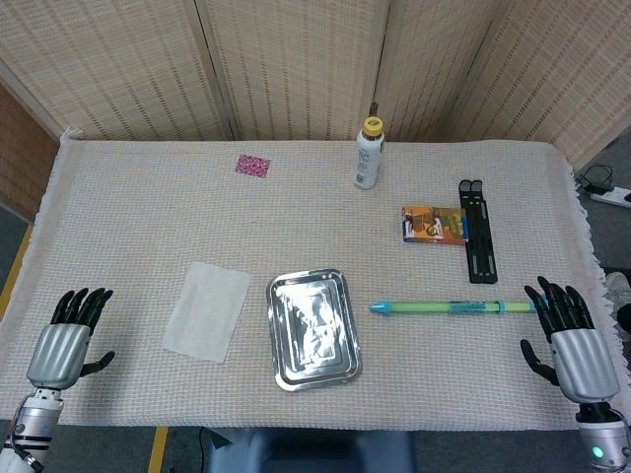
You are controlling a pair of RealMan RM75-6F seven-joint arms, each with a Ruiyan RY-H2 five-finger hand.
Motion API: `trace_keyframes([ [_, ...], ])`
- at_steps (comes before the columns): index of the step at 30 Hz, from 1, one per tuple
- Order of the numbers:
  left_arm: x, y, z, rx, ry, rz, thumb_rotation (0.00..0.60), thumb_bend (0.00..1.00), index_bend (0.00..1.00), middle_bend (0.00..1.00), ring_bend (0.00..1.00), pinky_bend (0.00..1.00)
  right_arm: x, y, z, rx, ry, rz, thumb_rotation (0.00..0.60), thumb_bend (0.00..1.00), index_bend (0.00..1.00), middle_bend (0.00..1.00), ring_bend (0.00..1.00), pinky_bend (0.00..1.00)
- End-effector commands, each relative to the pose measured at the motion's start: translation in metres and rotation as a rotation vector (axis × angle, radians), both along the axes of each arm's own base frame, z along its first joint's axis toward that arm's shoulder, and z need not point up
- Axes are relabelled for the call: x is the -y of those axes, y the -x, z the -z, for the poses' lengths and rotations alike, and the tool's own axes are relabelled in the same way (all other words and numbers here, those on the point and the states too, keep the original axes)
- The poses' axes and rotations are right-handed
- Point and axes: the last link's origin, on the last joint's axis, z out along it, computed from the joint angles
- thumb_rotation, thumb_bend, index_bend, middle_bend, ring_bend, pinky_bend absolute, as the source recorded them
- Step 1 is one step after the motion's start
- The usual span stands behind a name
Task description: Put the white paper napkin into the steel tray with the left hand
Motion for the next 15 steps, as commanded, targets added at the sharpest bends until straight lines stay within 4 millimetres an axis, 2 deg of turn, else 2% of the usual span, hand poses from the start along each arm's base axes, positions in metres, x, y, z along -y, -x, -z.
trace_keyframes([
  [1,-0.001,0.003,0.002,-0.005,0.012,-0.011,0.6,0.23,0.08,0.11,0.01,0.0,0.001,0.0,0.001,0.001,-0.003,-0.002,0.6,0.44,0.0,0.0,0.0,0.0],
  [6,-0.005,-0.002,0.005,0.015,0.034,0.029,0.6,0.23,0.07,0.11,0.02,0.0,0.001,-0.001,0.0,0.01,-0.003,-0.006,0.6,0.44,0.0,0.0,0.0,0.0],
  [7,-0.008,-0.005,0.005,0.033,0.03,0.064,0.6,0.23,0.07,0.15,0.03,0.03,0.001,0.0,0.0,0.009,-0.003,-0.003,0.6,0.44,0.0,0.0,0.0,0.0],
  [8,-0.012,-0.008,0.006,0.047,0.018,0.105,0.6,0.23,0.07,0.25,0.08,0.09,0.001,0.0,0.0,0.012,-0.005,-0.001,0.6,0.44,0.0,0.0,0.0,0.0],
  [9,-0.017,-0.009,0.007,0.051,0.013,0.177,0.6,0.23,0.08,0.37,0.15,0.18,0.001,0.0,0.0,0.021,-0.008,-0.003,0.6,0.44,0.0,0.0,0.0,0.0],
  [10,-0.022,-0.011,0.009,0.059,0.009,0.247,0.6,0.22,0.1,0.57,0.27,0.37,0.002,-0.001,0.0,0.029,-0.011,-0.007,0.6,0.44,0.0,0.0,0.0,0.0],
  [12,-0.032,-0.011,0.014,0.098,-0.003,0.363,0.6,0.21,0.19,0.86,0.55,0.79,0.003,-0.003,0.0,0.039,-0.009,-0.019,0.6,0.44,0.0,0.0,0.0,0.0],
  [13,-0.038,-0.01,0.019,0.131,0.006,0.42,0.6,0.2,0.28,0.97,0.72,0.96,0.004,-0.003,0.001,0.036,-0.007,-0.021,0.6,0.44,0.0,0.0,0.0,0.0],
  [15,-0.048,-0.002,0.028,0.167,0.052,0.457,0.6,0.19,0.37,1.0,0.88,1.0,0.006,-0.002,0.005,0.033,-0.016,-0.01,0.6,0.44,0.0,0.0,0.0,0.0],
])
